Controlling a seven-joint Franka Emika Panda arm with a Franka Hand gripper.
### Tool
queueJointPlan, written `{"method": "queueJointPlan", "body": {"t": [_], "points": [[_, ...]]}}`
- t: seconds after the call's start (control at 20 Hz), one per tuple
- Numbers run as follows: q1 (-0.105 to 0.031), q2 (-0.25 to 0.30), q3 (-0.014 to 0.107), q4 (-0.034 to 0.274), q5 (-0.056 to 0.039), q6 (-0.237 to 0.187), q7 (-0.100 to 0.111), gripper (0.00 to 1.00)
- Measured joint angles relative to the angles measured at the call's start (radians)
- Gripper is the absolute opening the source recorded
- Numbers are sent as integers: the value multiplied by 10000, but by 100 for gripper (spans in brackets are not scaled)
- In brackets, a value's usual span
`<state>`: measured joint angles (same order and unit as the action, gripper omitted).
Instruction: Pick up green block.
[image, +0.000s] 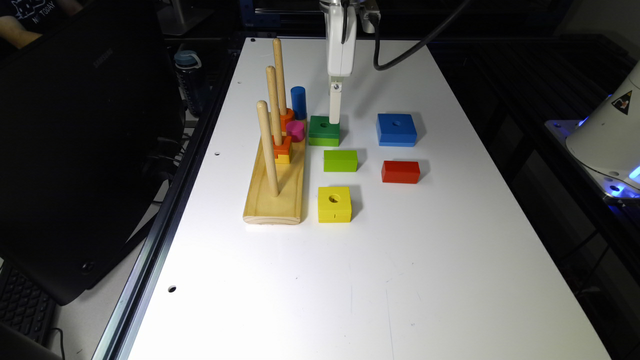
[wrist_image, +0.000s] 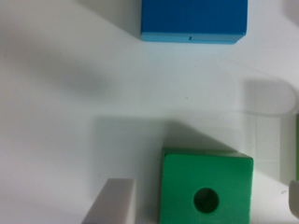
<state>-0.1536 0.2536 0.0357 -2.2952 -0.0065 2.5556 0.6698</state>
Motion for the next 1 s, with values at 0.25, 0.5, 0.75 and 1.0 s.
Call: {"method": "queueJointPlan", "body": {"t": [0.25,0.5,0.75,1.0], "points": [[-1,214,4,10,0,220,0,100],[-1,613,5,50,0,659,0,100],[-1,611,5,81,0,659,0,100],[-1,611,16,102,0,659,0,100]]}}
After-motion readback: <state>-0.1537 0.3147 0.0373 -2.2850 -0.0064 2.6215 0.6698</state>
